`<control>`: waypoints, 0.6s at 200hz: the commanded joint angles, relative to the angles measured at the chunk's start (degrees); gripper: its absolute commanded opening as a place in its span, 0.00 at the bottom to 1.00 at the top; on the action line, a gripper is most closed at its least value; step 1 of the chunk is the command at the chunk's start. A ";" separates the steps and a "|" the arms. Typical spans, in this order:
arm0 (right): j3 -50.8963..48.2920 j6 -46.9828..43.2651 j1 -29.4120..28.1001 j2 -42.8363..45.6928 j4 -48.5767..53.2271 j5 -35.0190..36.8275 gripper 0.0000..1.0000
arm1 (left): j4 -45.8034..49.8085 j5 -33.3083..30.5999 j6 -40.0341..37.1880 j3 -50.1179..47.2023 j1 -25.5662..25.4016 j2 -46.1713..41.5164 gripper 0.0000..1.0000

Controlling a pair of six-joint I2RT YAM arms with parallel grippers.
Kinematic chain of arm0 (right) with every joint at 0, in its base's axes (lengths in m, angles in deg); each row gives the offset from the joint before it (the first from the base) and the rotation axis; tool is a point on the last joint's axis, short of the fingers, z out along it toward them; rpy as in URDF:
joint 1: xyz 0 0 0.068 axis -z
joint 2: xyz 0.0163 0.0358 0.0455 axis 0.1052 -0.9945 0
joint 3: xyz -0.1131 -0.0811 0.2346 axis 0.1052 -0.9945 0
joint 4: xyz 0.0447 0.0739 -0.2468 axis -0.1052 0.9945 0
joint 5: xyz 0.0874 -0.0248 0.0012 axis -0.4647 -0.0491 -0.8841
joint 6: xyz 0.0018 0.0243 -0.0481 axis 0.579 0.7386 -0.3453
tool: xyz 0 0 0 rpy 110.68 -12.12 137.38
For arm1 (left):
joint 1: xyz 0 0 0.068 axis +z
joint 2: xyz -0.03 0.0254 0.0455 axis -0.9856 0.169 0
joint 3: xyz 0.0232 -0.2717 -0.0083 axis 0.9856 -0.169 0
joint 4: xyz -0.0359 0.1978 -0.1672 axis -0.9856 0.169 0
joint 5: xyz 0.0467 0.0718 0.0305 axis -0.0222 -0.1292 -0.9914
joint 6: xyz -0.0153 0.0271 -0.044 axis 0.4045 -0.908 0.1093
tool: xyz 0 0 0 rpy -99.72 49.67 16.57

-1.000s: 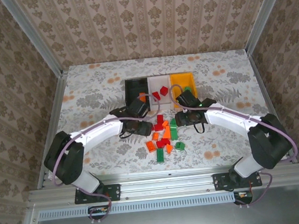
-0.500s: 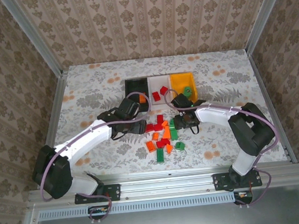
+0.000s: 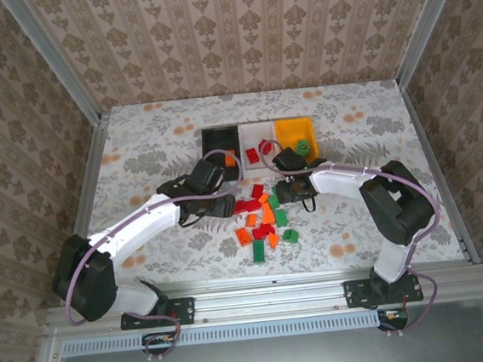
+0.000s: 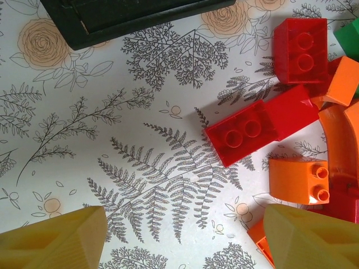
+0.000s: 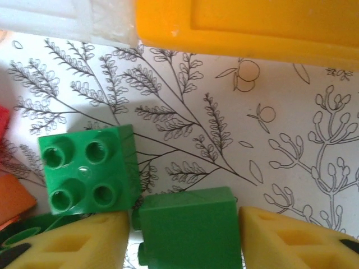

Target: Sort the legos into containers by color

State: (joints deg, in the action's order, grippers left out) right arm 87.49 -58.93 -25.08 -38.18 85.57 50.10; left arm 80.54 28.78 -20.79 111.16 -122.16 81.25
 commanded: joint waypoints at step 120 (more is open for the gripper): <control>7.80 -6.87 7.91 9.27 5.80 8.18 0.42 | -10.14 4.55 3.70 -4.19 0.77 -5.23 1.00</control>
State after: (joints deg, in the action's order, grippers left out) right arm 89.54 -62.50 -22.15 -28.37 89.44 56.33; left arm 74.29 32.11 -18.69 107.75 -122.07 77.73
